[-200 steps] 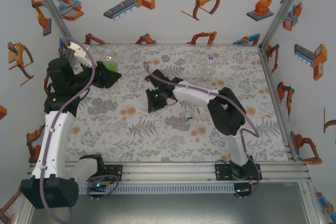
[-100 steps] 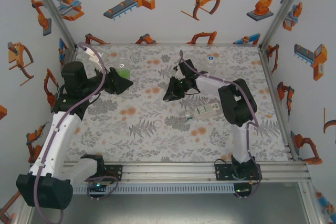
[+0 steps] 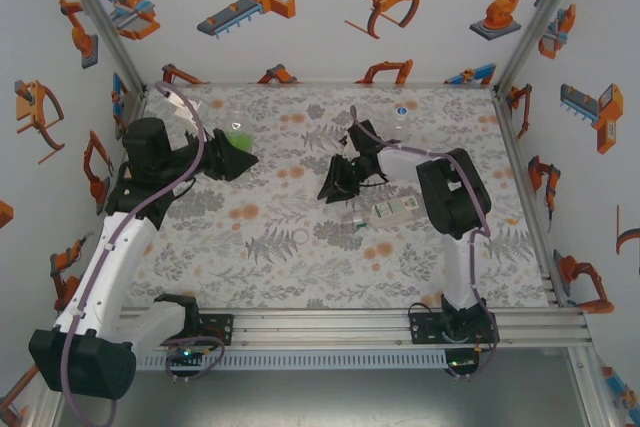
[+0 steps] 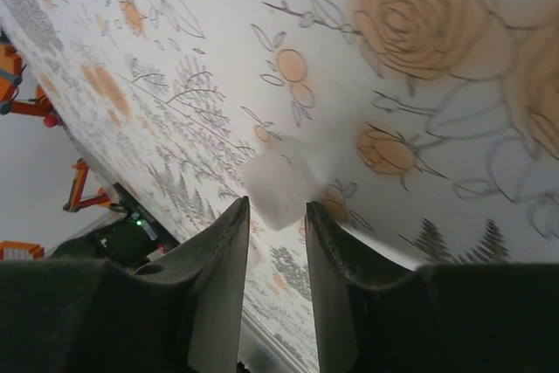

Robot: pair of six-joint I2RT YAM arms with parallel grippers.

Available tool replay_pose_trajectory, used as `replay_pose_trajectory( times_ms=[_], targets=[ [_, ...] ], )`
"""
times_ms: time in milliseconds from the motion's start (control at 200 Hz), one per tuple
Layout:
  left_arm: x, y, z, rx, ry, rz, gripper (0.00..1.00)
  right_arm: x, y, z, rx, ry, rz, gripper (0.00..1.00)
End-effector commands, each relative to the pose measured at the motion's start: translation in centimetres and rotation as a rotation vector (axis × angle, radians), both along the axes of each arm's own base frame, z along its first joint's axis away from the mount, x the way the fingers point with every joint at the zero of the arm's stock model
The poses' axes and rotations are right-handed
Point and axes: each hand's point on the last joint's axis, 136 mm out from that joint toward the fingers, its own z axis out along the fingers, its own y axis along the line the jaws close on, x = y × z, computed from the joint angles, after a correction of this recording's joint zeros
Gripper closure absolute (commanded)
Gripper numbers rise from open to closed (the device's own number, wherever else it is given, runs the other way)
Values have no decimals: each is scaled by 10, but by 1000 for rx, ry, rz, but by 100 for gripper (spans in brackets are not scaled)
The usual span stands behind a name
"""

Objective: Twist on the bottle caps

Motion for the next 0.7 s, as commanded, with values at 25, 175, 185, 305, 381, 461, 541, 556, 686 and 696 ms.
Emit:
replay_pose_trajectory(
  times_ms=[25,175,185,305,381,461,541,556,686,696],
  targets=[
    [-3,0,3,-3,-17,0,87,-3,-27,-7,-121,5,-22,64],
    [-3,0,7,-4,-29,-2,87,6,-33,6,-190,-48,-1,63],
    [-3,0,7,-3,-31,-2,87,6,-32,8,-193,-51,4,63],
    [-3,0,4,12,-27,-4,87,9,-31,23,-274,-111,46,62],
    [-5,-1,1,18,-21,-6,87,11,-27,34,-343,-172,77,57],
    [-6,-1,-2,24,-18,-10,87,9,-21,41,-418,-236,119,53],
    [-8,-1,-6,29,-11,-8,87,7,-11,42,-490,-284,163,46],
    [-8,-1,-6,29,-11,-8,87,7,-9,41,-499,-290,172,45],
    [-10,-1,-5,31,-14,-6,87,2,8,31,-553,-315,228,41],
    [-10,-1,-5,31,-15,-6,87,2,9,31,-555,-318,229,41]
  ],
)
